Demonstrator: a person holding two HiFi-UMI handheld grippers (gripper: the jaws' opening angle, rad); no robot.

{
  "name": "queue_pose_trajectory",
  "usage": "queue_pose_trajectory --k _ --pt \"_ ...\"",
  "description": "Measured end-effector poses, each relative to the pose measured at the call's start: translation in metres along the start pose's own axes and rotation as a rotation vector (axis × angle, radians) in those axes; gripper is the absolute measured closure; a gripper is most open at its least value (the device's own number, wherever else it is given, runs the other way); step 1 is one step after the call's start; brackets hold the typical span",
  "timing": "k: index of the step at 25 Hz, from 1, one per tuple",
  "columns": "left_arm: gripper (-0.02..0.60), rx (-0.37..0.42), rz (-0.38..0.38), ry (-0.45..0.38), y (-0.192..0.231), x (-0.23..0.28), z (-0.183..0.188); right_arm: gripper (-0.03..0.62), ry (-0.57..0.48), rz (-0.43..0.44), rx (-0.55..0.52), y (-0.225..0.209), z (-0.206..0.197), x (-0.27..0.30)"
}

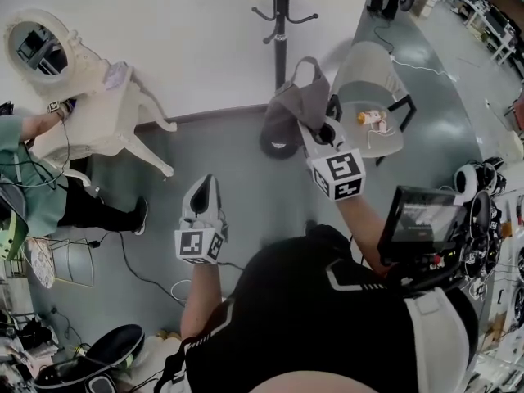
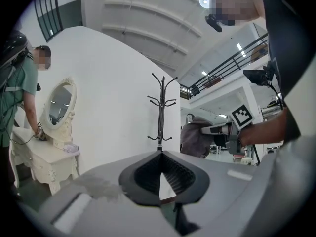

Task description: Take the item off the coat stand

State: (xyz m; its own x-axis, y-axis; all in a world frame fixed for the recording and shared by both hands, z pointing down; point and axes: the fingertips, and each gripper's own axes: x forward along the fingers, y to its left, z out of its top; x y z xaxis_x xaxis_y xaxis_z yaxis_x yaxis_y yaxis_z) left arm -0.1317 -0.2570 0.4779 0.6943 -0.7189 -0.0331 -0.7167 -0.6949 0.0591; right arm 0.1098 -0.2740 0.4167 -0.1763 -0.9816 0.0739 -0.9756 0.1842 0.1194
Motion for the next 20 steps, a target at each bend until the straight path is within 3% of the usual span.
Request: queue_pose_trajectory --k 20 --pt "0.577 -0.003 -0.005 -0.01 -0.07 0.062 0.019 0.568 -0.017 0.029 0.044 -0.068 0.004 -0.028"
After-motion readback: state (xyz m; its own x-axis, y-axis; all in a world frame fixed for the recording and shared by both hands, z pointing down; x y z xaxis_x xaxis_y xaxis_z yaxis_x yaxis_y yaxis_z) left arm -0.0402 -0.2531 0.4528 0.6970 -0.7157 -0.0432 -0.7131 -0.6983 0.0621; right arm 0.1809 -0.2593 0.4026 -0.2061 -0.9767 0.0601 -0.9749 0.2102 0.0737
